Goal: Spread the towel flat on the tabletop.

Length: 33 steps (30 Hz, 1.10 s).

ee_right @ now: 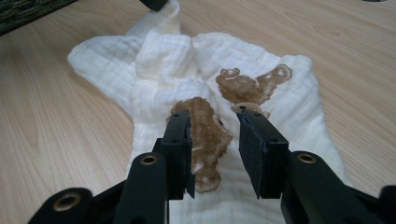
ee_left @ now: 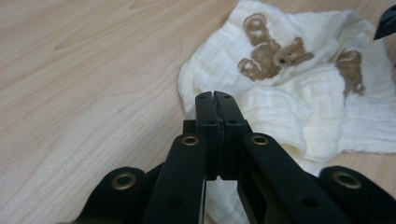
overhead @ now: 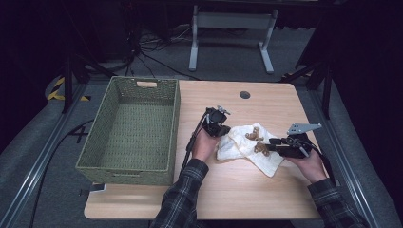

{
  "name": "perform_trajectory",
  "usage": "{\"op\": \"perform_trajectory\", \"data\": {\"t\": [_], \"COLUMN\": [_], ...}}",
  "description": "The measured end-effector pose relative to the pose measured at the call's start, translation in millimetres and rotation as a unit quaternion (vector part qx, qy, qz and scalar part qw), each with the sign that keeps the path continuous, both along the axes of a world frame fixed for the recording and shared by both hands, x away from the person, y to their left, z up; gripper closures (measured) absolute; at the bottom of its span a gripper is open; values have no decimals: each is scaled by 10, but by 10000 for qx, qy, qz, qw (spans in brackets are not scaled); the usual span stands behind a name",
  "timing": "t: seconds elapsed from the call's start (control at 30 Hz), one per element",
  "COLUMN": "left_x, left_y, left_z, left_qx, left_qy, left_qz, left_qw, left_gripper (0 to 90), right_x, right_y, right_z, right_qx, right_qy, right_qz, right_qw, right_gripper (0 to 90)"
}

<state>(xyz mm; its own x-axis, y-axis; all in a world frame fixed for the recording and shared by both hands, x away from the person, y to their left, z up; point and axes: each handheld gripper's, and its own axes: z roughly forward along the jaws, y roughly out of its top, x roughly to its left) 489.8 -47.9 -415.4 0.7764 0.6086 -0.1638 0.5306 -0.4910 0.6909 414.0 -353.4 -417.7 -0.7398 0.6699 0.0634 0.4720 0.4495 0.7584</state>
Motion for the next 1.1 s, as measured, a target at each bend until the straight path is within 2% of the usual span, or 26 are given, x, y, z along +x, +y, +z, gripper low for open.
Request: {"op": "perform_trajectory", "data": {"t": [0.07, 0.17, 0.2, 0.23, 0.3, 0.33, 0.43, 0.5, 0.57, 0.7, 0.83, 0.87, 0.93, 1.0, 1.03, 1.07, 1.1], "left_x": [45, 128, 146, 158, 167, 163, 176, 198, 203, 163, 80, 3, -61, -111, -111, -98, -67], "left_y": [25, 44, 42, 34, 2, -11, -43, -47, -45, -45, -25, 3, 20, 39, 39, 56, 76], "left_z": [-1, -95, -131, -163, -210, -224, -269, -305, -322, -284, -192, -110, -52, 1, 1, -1, -22], "left_qx": [31, -7, 5, 10, 108, 88, 291, 301, 296, 185, 125, 27, 6, 80, 80, 198, 232], "left_qy": [-38, 71, 130, 173, 162, 204, 195, 226, 322, 380, 246, 166, 85, -38, -38, -142, -121], "left_qz": [69, 176, 174, 160, 180, 184, 197, 154, 112, 64, -29, -103, -121, -139, -139, -48, 33], "left_qw": [10000, 9998, 9998, 9997, 9996, 9996, 9992, 9992, 9990, 9991, 9996, 9998, 9999, 9999, 9999, 9997, 9997], "left_gripper": [897, 882, 862, 806, 776, 774, 728, 762, 891, 899, 900, 900, 900, 900, 900, 900, 899], "right_x": [-3, -6, -6, 1, 6, 8, 3, -3, -6, -15, -34, -41, -53, -71, -78, -85, -90], "right_y": [-2, 2, 0, -7, -11, -15, -17, -18, -21, -31, -38, -40, -37, -31, -26, -24, -21], "right_z": [-3, -13, -13, -17, -18, -18, -17, -15, -12, -2, -2, -1, -2, -4, -9, -16, -19], "right_qx": [5, -12, 9, 7, 4, 10, 14, -17, -3, 9, 15, 14, 14, 4, 22, -6, -12], "right_qy": [-3, -10, 8, 5, -1, 3, 10, -8, -9, -29, -9, -9, -19, 5, 11, 14, 28], "right_qz": [-8, 14, 5, 3, 8, 4, 2, 16, 8, -1, -1, 5, 19, 29, 26, 43, 52], "right_qw": [10000, 10000, 10000, 10000, 10000, 10000, 10000, 10000, 10000, 10000, 10000, 10000, 10000, 10000, 10000, 10000, 10000], "right_gripper": [640, 639, 639, 639, 639, 639, 640, 640, 640, 640, 640, 640, 640, 639, 638, 638, 637]}}
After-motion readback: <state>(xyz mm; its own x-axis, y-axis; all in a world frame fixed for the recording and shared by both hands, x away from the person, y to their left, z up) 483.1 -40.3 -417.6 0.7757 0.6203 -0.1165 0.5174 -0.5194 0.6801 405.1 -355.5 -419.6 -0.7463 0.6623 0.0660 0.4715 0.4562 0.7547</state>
